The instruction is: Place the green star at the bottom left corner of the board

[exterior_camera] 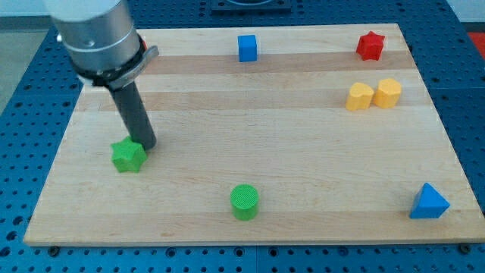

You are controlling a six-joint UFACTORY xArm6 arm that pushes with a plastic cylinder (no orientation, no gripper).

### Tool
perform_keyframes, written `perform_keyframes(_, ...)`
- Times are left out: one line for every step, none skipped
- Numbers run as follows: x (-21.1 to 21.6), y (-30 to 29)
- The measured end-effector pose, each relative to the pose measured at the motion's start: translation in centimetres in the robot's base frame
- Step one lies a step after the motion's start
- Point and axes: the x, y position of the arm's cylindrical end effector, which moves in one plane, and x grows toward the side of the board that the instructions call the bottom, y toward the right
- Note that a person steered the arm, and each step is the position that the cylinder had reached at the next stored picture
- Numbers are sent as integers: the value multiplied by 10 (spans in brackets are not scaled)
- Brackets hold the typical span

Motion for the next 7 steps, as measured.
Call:
perform_keyframes(18, -3)
perform_keyframes(18, 10)
perform_keyframes(28, 36)
perform_keyframes(33, 15)
perform_keyframes(34, -14)
perform_keyframes(34, -23)
perform_keyframes(56, -42)
